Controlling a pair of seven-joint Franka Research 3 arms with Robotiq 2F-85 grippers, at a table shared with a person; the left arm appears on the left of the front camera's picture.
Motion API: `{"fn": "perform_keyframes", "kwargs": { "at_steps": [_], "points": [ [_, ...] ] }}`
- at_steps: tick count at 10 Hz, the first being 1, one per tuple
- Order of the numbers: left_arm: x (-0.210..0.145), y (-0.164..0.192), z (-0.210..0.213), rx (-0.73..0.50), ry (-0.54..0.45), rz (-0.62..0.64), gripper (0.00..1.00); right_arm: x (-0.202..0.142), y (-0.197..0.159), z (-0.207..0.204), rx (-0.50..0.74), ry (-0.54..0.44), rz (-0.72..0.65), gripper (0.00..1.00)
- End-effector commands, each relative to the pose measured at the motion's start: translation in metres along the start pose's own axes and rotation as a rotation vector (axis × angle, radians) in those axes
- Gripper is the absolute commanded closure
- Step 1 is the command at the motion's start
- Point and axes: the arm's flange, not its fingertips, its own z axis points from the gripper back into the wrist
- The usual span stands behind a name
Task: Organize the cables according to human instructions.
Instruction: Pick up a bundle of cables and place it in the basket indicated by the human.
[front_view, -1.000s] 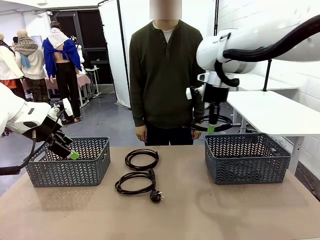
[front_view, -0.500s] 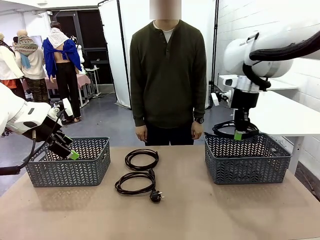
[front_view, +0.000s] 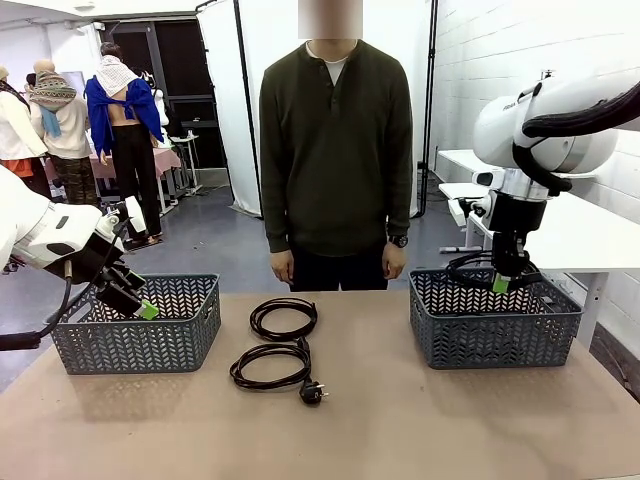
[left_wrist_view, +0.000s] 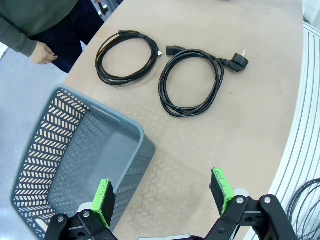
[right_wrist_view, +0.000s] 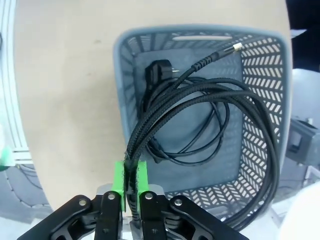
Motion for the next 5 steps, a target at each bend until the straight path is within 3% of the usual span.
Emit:
{"fn": "perform_keyframes", "kwargs": {
  "at_steps": [1,5],
  "points": [
    [-0.004,-0.001,0.0,-0.008,-0.006,0.008,0.0,-0.002,-0.014,-0.007,-0.024,-0.014,0.053,1.0],
    [-0.004,-0.001,0.0,-0.008,-0.006,0.008,0.0,0.009,-0.045,-0.008,-0.026,0.011,0.051,1.0]
  ]
}}
